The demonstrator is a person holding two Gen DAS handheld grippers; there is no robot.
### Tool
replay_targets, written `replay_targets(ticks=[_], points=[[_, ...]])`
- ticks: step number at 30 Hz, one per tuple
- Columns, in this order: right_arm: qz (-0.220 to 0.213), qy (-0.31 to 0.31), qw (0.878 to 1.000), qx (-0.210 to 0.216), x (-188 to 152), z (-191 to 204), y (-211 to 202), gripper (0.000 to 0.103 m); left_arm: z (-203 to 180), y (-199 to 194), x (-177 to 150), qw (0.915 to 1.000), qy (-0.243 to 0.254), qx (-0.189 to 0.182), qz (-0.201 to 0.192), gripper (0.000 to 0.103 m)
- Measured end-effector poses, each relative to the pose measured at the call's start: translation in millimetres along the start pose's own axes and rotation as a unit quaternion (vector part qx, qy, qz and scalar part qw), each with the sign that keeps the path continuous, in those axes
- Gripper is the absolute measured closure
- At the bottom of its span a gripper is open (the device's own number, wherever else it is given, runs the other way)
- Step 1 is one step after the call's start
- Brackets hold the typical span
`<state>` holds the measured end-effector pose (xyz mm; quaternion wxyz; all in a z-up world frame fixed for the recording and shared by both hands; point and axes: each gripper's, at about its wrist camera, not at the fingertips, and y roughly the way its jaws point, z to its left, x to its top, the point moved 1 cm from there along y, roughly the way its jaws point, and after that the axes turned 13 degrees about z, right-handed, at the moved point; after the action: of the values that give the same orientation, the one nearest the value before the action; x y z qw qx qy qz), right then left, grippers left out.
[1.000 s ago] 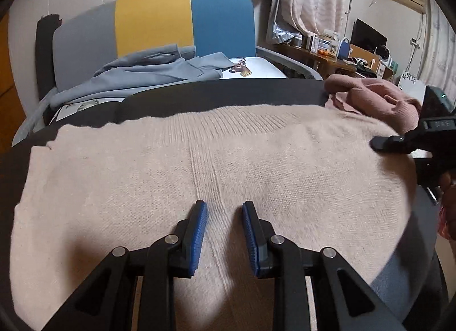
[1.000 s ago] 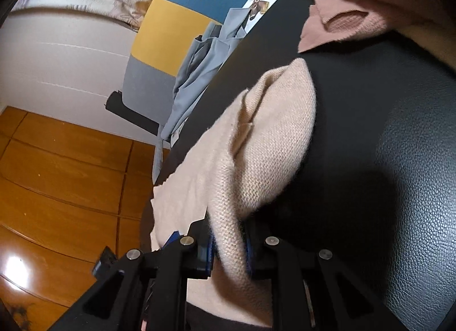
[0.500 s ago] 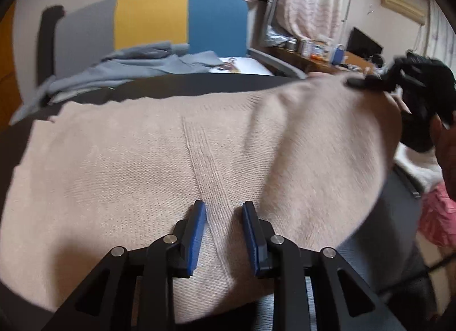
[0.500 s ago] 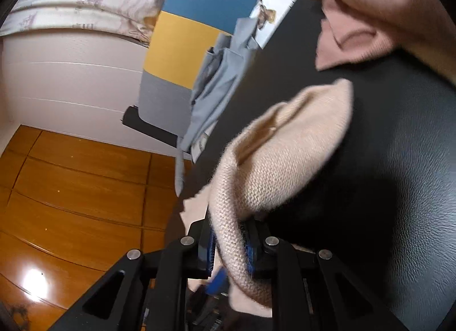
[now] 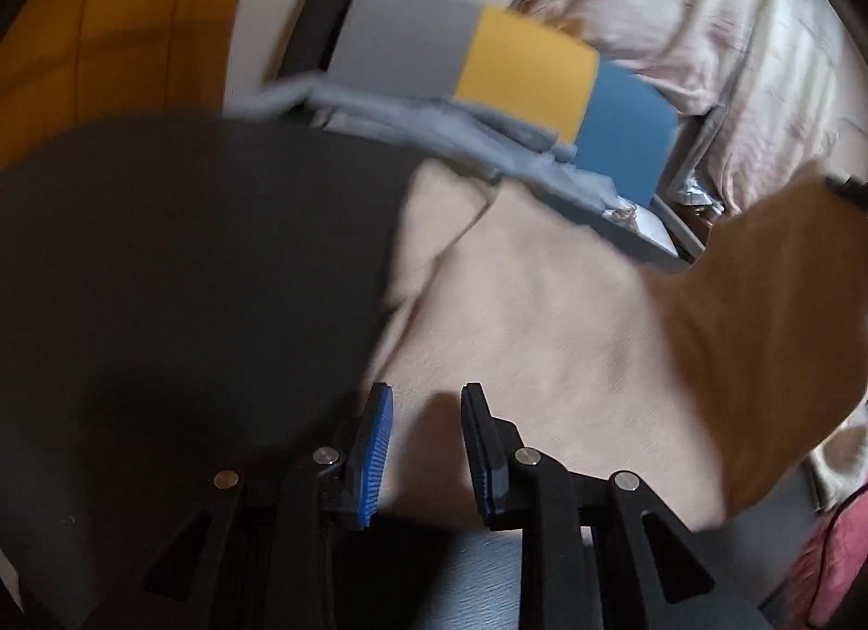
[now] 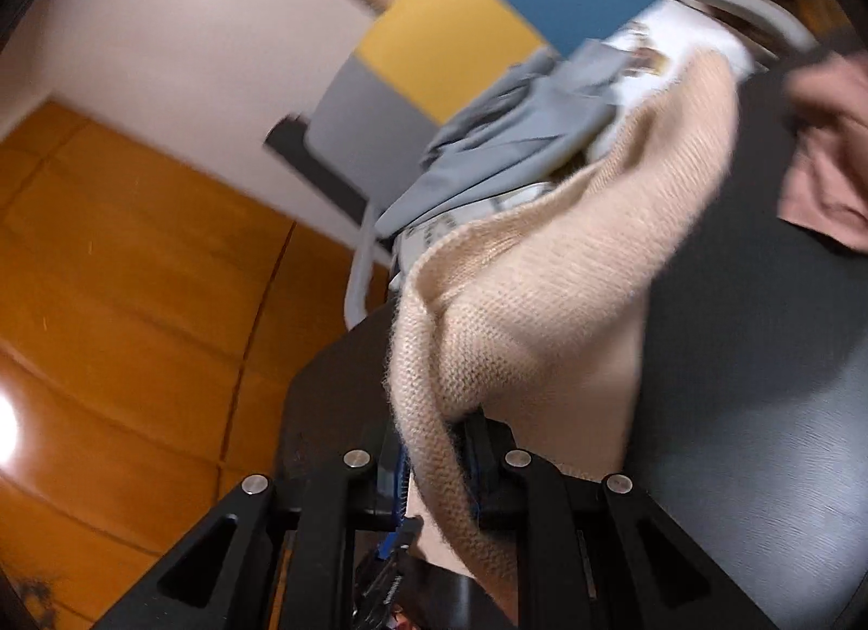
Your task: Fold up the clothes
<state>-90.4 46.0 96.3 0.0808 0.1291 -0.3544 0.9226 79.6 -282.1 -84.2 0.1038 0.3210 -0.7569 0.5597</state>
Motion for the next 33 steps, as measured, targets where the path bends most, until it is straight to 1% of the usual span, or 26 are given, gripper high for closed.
replay_targets(ticks=[2, 3, 4, 6, 8, 10, 11, 12, 14, 15, 17, 18, 19, 21, 22, 24, 25, 27, 28, 29, 30, 31, 33], points=[[0.017, -0.029, 0.999, -0.011, -4, 27, 31, 0.087, 10, 0, -5, 0.9995, -0.012, -0.029, -0.007, 0.079], [0.032, -0.048, 0.998, -0.02, -8, 42, 54, 0.087, 14, 1, -9, 0.9988, -0.018, -0.044, -0.013, 0.079], [0.048, -0.068, 0.996, -0.032, -13, 56, 77, 0.087, 17, 1, -13, 0.9978, -0.025, -0.058, -0.02, 0.079], [0.08, -0.109, 0.989, -0.058, -25, 79, 121, 0.087, 21, 2, -21, 0.9963, -0.029, -0.074, -0.033, 0.079], [0.118, -0.143, 0.978, -0.091, -41, 94, 165, 0.087, 24, 1, -26, 0.9952, -0.03, -0.084, -0.04, 0.079], [0.16, -0.164, 0.965, -0.126, -60, 100, 210, 0.087, 30, -2, -27, 0.9942, -0.033, -0.094, -0.042, 0.079], [0.172, -0.174, 0.958, -0.147, -68, 101, 228, 0.087, 33, -4, -28, 0.9935, -0.035, -0.099, -0.044, 0.079], [0.178, -0.188, 0.95, -0.173, -78, 101, 244, 0.087, 36, -5, -30, 0.9927, -0.036, -0.105, -0.047, 0.079], [0.181, -0.211, 0.936, -0.216, -90, 101, 265, 0.086, 40, -7, -34, 0.9912, -0.039, -0.115, -0.053, 0.079], [0.184, -0.219, 0.929, -0.233, -95, 101, 272, 0.081, 41, -9, -35, 0.9908, -0.038, -0.117, -0.055, 0.079], [0.194, -0.229, 0.923, -0.24, -102, 104, 277, 0.074, 43, -12, -37, 0.9903, -0.038, -0.121, -0.057, 0.079], [0.195, -0.236, 0.925, -0.224, -104, 109, 270, 0.061, 43, -14, -38, 0.9901, -0.037, -0.123, -0.058, 0.079], [0.197, -0.243, 0.927, -0.208, -107, 113, 263, 0.05, 44, -15, -39, 0.9898, -0.038, -0.125, -0.057, 0.079], [0.196, -0.255, 0.931, -0.173, -111, 122, 247, 0.05, 47, -18, -40, 0.9892, -0.042, -0.129, -0.056, 0.079], [0.184, -0.256, 0.938, -0.144, -110, 124, 233, 0.05, 49, -20, -41, 0.9888, -0.044, -0.131, -0.055, 0.079], [0.135, -0.245, 0.957, -0.08, -106, 120, 192, 0.051, 53, -25, -43, 0.9874, -0.054, -0.139, -0.053, 0.079], [0.109, -0.234, 0.964, -0.064, -103, 113, 173, 0.051, 56, -28, -44, 0.9862, -0.061, -0.144, -0.053, 0.079], [0.057, -0.203, 0.976, -0.058, -99, 89, 139, 0.052, 60, -32, -47, 0.9839, -0.075, -0.153, -0.054, 0.079], [0.045, -0.19, 0.978, -0.07, -98, 77, 133, 0.065, 62, -34, -47, 0.9831, -0.081, -0.155, -0.055, 0.079], [0.046, -0.179, 0.979, -0.088, -99, 64, 133, 0.075, 64, -34, -48, 0.9824, -0.087, -0.156, -0.055, 0.079], [0.061, -0.173, 0.977, -0.109, -100, 52, 138, 0.093, 64, -34, -48, 0.9821, -0.09, -0.157, -0.054, 0.079], [0.075, -0.169, 0.975, -0.123, -102, 42, 144, 0.095, 64, -34, -48, 0.9825, -0.09, -0.154, -0.052, 0.079], [0.098, -0.166, 0.973, -0.126, -111, 28, 159, 0.095, 63, -36, -50, 0.9843, -0.09, -0.144, -0.049, 0.079]])
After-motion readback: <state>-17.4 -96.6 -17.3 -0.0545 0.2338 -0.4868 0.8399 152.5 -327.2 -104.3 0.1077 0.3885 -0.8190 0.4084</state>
